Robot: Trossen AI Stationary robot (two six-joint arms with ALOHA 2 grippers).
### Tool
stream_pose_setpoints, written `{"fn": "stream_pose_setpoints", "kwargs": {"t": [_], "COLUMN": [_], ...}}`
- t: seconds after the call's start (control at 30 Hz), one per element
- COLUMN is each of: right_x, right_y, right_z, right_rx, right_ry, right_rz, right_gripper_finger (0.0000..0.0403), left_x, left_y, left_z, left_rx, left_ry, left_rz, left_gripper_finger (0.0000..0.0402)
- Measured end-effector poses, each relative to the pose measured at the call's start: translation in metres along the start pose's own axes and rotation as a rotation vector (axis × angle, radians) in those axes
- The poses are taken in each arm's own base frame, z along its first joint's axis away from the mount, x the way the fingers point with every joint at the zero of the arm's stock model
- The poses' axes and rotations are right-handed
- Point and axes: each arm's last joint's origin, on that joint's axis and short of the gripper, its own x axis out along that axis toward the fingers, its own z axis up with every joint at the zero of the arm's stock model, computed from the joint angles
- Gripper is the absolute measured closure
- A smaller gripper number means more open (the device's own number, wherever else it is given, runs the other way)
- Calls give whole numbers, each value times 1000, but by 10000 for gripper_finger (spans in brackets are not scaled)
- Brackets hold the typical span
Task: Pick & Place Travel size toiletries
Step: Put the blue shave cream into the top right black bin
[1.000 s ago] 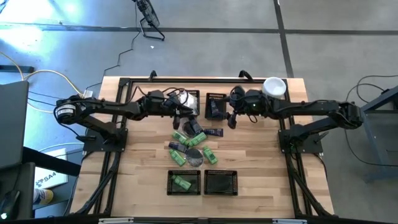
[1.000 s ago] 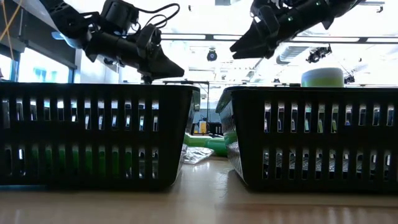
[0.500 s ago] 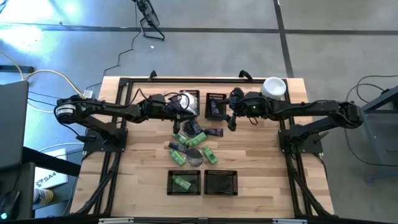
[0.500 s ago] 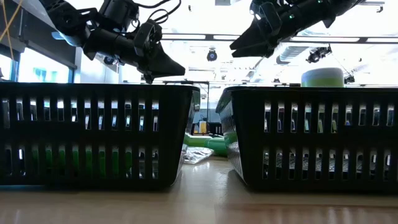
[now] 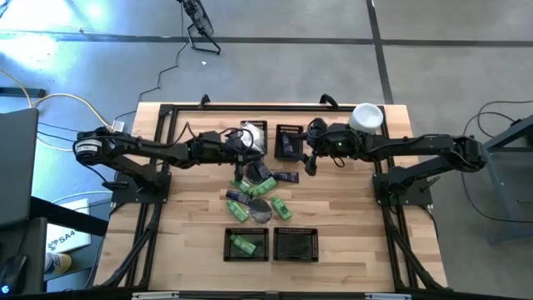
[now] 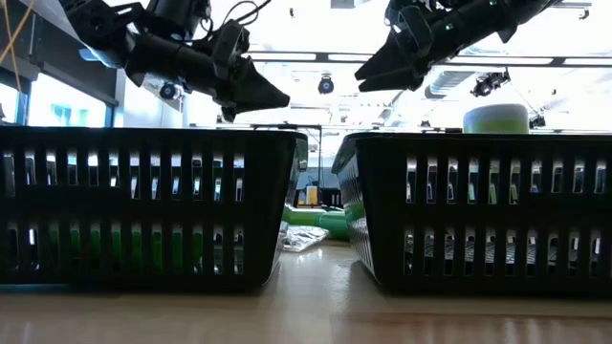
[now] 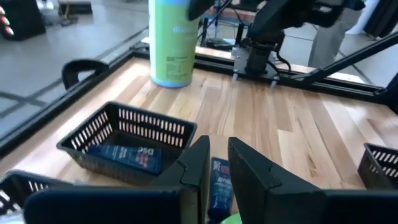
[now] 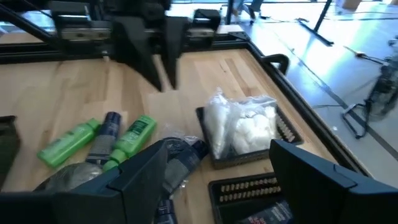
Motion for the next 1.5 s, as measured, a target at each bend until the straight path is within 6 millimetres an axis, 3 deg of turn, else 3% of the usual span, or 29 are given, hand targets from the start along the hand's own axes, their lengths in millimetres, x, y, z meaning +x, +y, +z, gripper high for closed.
{"fn": "stream_pose_setpoints", "kwargs": {"t": [0.2, 0.5, 0.8, 1.03, 1.5], "right_x": [4, 3, 29, 55, 81], "right_y": [2, 3, 16, 19, 23], "right_z": [-3, 0, 16, 4, -25], "right_rx": [-6, -1, -23, -38, -34], "right_ry": [22, 7, 56, 224, 359], "right_rz": [-37, 1, 68, 74, 113], "right_gripper_finger": [159, 210, 228, 239, 242], "left_x": [-10, -24, -24, -24, -24], "left_y": [-3, -1, -1, -1, -1], "left_z": [-7, -27, -27, -27, -32], "left_rx": [45, 47, 46, 41, 38], "left_ry": [-37, -87, -86, -77, -30], "left_rz": [1, -26, -26, -26, -23], "left_gripper_finger": [351, 399, 396, 396, 396]}}
